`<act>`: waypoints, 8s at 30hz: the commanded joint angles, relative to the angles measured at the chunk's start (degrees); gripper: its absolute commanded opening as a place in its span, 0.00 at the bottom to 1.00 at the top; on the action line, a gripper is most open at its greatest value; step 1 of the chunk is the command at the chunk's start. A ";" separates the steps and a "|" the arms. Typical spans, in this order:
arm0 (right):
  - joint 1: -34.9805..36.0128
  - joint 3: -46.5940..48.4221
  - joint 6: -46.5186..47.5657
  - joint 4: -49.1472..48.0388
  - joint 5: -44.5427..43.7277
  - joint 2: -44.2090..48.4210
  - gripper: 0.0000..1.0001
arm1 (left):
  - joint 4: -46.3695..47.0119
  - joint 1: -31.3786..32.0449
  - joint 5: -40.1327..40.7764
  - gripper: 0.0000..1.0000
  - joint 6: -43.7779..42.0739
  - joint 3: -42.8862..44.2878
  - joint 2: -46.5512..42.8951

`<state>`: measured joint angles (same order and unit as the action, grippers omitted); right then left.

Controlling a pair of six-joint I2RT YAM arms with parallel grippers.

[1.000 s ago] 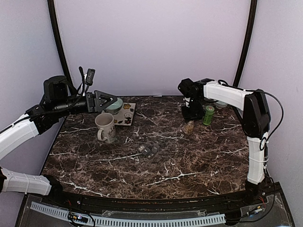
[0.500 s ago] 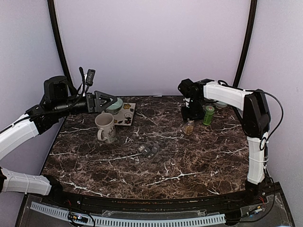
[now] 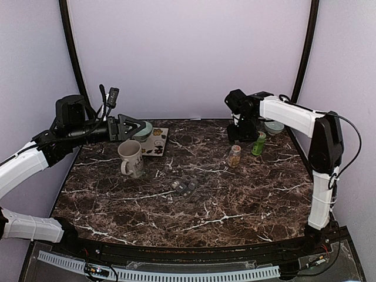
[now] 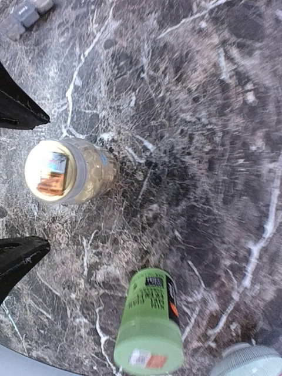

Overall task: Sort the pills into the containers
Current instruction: Place the pill bottle at the center of the board, then hold the pill container at the center of the board, then pick up the pill container from the center of the board.

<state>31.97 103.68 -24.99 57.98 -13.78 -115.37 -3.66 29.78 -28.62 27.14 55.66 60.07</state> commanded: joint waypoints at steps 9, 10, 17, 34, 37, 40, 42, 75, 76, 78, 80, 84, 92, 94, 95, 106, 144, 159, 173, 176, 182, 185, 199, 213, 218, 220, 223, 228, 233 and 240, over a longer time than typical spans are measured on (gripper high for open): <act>10.72 3.58 -4.18 -1.19 -5.40 8.82 0.64 | -7.12 7.12 6.80 0.80 -3.90 0.19 -0.46; 11.73 3.32 -4.83 -1.38 -5.40 9.10 0.63 | -7.76 8.52 8.23 0.80 -4.13 -0.05 -0.22; 16.62 -4.87 -8.68 -6.88 -0.91 11.12 0.54 | -8.14 16.03 16.63 0.76 -3.38 -4.61 1.36; 19.71 -22.47 -11.57 -19.07 6.08 8.24 0.44 | -3.82 24.07 26.93 0.63 -0.71 -8.72 17.28; 19.74 -23.65 -11.40 -20.51 6.42 7.45 0.44 | -2.95 24.18 27.04 0.63 -0.64 -7.93 21.04; 19.71 -23.87 -11.10 -21.43 6.57 6.24 0.44 | -2.10 24.27 27.61 0.63 -0.72 -6.98 24.14; 19.68 -23.79 -10.89 -21.86 6.30 5.35 0.44 | -1.66 24.27 28.32 0.63 -0.70 -6.13 25.98; 15.43 -20.42 -5.97 -25.96 11.72 -1.02 0.41 | 1.18 17.62 31.30 0.63 -1.53 2.60 41.45; 15.39 -20.18 -5.86 -25.90 11.83 -1.17 0.41 | 1.20 17.41 31.02 0.63 -1.62 2.75 41.70; 15.24 -19.82 -5.69 -25.90 12.21 -1.55 0.41 | 1.20 16.99 30.43 0.63 -1.85 3.10 42.24; 15.11 -19.39 -5.53 -25.92 12.77 -1.98 0.40 | 1.28 16.65 30.09 0.63 -1.98 3.30 42.59; 15.12 -18.55 -5.33 -25.90 13.75 -2.64 0.40 | 1.29 16.36 29.23 0.62 -2.50 3.89 43.40; 15.10 -18.15 -5.32 -25.90 15.81 -2.34 0.40 | 1.29 16.10 28.23 0.62 -2.87 3.93 43.76; 15.10 -18.49 -5.52 -25.97 16.17 -1.98 0.40 | 1.35 16.01 28.15 0.62 -2.80 3.75 43.29; 15.08 -18.70 -5.56 -26.11 16.43 -1.72 0.40 | 1.48 16.01 28.02 0.62 -2.75 3.61 43.02; 15.22 -18.60 -5.68 -26.27 17.95 -1.63 0.39 | 1.73 15.86 26.87 0.62 -3.16 3.91 44.29; 16.15 -19.02 -6.03 -25.90 18.00 -1.70 0.38 | 2.12 15.84 24.65 0.61 -2.22 1.28 39.78; 16.72 -19.44 -6.36 -25.81 18.44 -0.94 0.38 | 2.13 16.36 22.00 0.61 -2.95 0.82 42.02; 17.59 -21.44 -7.60 -26.22 18.09 1.60 0.38 | 1.06 17.67 22.09 0.60 -2.97 1.21 43.61; 18.03 -21.88 -7.94 -26.52 18.11 2.35 0.38 | 0.26 17.86 22.63 0.60 -2.97 1.42 44.09; 18.78 -22.23 -7.99 -26.86 18.72 3.40 0.38 | -0.79 17.94 23.89 0.60 -2.78 1.67 44.43; 19.14 -22.29 -7.65 -26.85 19.28 3.27 0.38 | -0.97 17.94 24.55 0.60 -2.63 1.69 44.19; 20.23 -23.32 -6.13 -29.49 23.96 3.43 0.38 | -0.65 17.94 25.28 0.60 -1.87 2.41 44.25; 20.59 -24.04 -5.19 -31.13 30.38 1.67 0.39 | -0.55 17.94 25.23 0.60 -1.41 2.49 44.08; 20.59 -24.48 -5.70 -31.80 31.96 1.16 0.39 | -0.64 17.94 25.10 0.60 -1.27 2.35 43.95; 20.59 -24.64 -5.95 -32.13 32.64 0.84 0.39 | -0.58 17.96 25.03 0.60 -1.30 2.38 43.90; 20.68 -25.13 -6.52 -33.07 33.84 0.37 0.39 | -0.94 17.94 25.06 0.59 -1.38 2.36 43.77; 20.76 -25.54 -7.41 -34.41 35.30 -0.65 0.39 | -1.21 17.94 25.04 0.59 -1.62 2.28 43.60; 20.86 -25.54 -8.20 -35.57 35.99 -1.62 0.39 | -1.44 17.94 25.01 0.59 -1.98 2.20 43.47; 20.86 -24.64 -9.46 -36.50 36.79 -3.47 0.39 | -1.59 17.94 24.89 0.59 -2.30 1.73 43.13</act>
<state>52.16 78.70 -33.28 23.38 22.33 -116.49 -1.96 47.53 -4.03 25.69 57.30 103.88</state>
